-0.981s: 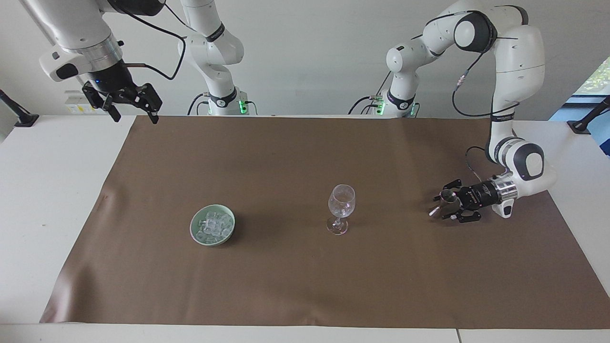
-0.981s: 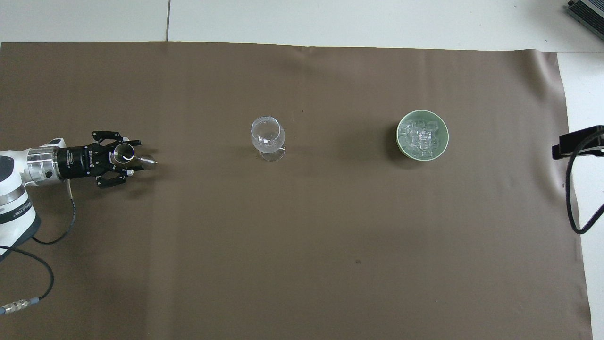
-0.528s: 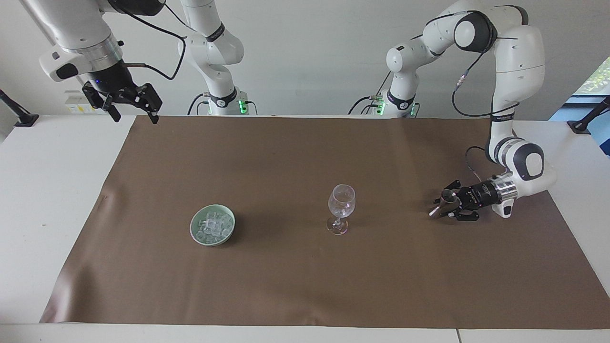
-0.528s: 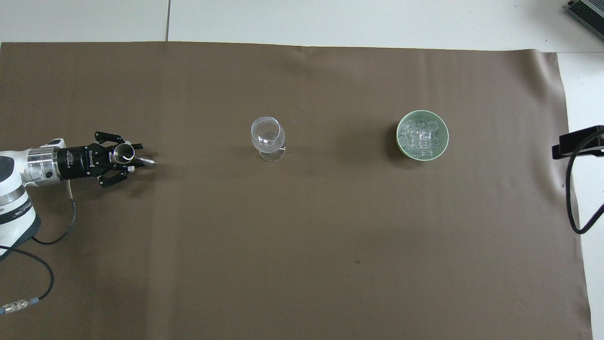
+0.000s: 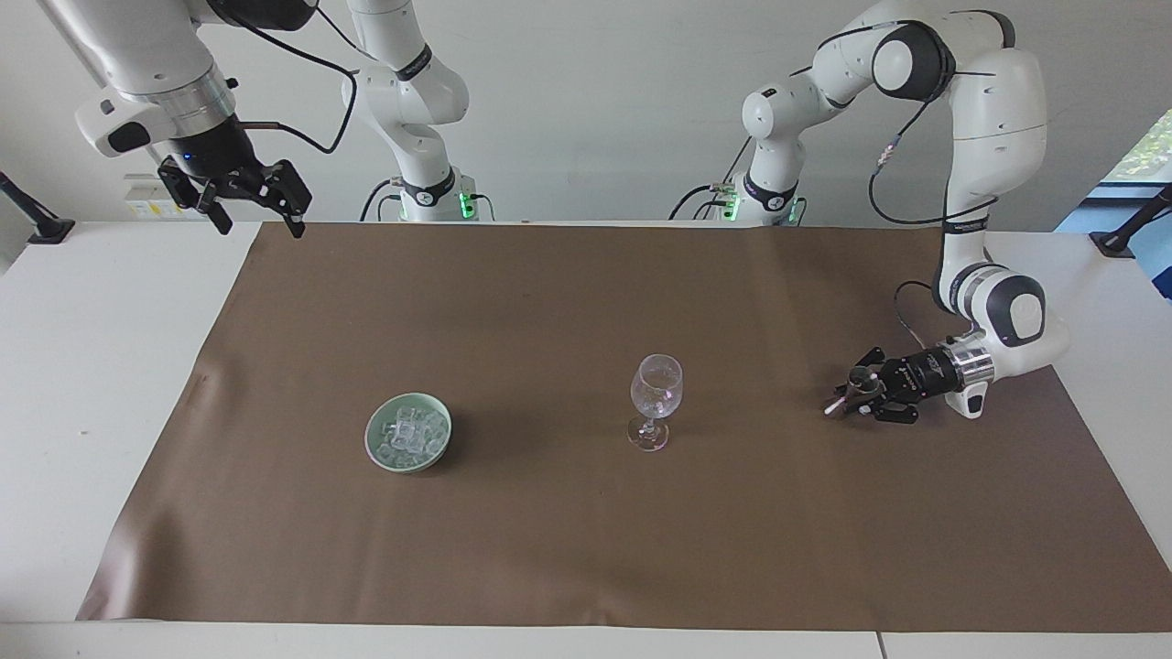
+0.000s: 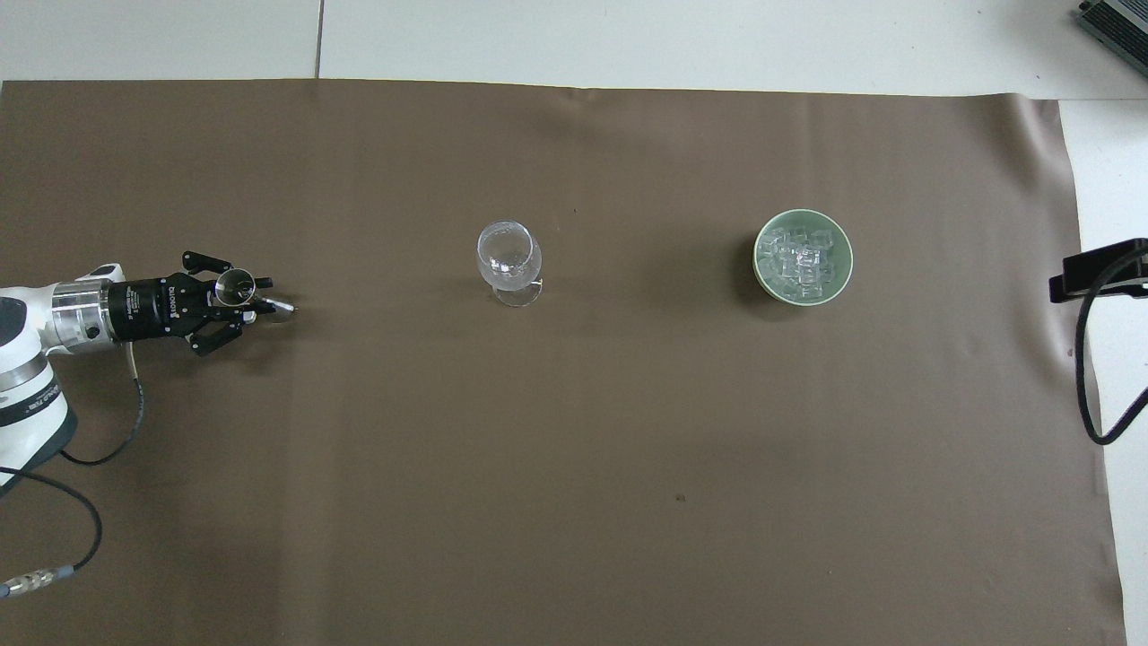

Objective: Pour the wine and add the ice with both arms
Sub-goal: 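Close the left gripper around the silver jigger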

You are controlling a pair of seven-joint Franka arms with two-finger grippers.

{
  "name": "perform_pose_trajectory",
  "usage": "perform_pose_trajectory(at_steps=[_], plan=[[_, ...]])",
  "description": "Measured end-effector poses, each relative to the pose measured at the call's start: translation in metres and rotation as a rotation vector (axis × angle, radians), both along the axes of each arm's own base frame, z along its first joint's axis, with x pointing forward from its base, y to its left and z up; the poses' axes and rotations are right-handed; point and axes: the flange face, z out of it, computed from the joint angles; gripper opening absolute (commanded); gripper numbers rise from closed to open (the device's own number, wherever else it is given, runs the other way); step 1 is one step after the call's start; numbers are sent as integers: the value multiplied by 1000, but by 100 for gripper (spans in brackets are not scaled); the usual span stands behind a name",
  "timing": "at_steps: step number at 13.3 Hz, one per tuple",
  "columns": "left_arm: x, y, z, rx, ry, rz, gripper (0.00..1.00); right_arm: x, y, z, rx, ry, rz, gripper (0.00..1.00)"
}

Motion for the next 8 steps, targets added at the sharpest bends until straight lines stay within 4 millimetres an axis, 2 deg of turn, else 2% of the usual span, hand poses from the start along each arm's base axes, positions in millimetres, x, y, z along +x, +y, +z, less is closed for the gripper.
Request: perform_pose_trajectory(at_steps=[7,8], plan=[[-1,0,-1,-2,2,0,1,0,0,0,0,0,0,100],[-1,0,-1,-2,2,1,0,0,0,0,0,0,0,100]])
